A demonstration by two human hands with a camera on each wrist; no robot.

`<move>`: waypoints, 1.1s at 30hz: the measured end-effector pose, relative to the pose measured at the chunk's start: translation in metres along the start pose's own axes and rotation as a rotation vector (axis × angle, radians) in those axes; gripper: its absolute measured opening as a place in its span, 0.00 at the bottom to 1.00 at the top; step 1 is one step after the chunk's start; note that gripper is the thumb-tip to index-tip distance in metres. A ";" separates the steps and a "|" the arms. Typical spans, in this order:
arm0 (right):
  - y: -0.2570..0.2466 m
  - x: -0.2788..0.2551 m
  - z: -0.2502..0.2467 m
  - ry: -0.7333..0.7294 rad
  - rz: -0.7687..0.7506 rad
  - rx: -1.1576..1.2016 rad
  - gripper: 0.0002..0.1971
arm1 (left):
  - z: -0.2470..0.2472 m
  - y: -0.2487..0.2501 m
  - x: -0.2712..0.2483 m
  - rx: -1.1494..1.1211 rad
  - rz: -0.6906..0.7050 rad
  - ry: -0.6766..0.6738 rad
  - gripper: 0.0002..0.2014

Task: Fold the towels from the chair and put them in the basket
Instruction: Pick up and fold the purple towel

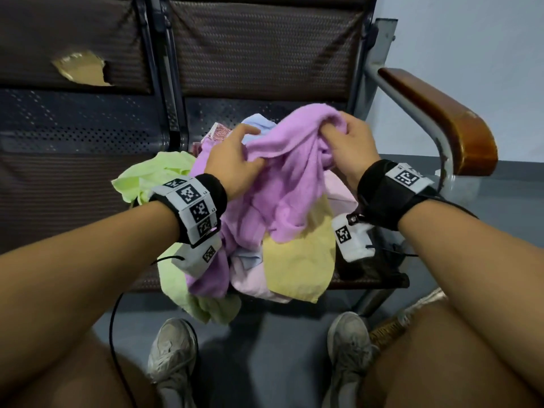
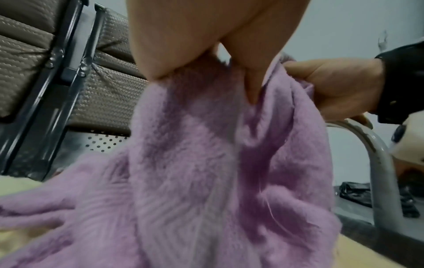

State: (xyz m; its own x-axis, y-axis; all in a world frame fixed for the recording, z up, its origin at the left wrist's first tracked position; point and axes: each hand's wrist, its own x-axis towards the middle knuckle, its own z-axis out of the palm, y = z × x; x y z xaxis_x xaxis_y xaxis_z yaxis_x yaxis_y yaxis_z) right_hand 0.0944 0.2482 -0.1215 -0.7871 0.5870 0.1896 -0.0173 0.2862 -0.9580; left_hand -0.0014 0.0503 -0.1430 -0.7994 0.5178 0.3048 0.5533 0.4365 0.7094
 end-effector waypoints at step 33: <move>0.009 -0.016 -0.052 -0.073 -0.151 -0.793 0.05 | -0.008 -0.022 0.038 -0.150 -0.412 0.227 0.17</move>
State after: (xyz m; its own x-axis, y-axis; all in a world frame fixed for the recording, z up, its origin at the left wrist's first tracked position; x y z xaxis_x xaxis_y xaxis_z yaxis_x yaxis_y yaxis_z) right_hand 0.1393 0.2807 -0.1222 -0.8499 0.4559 0.2643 0.2938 0.8262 -0.4806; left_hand -0.0457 0.0541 -0.1421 -0.9847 0.1435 0.0985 0.1538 0.4524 0.8785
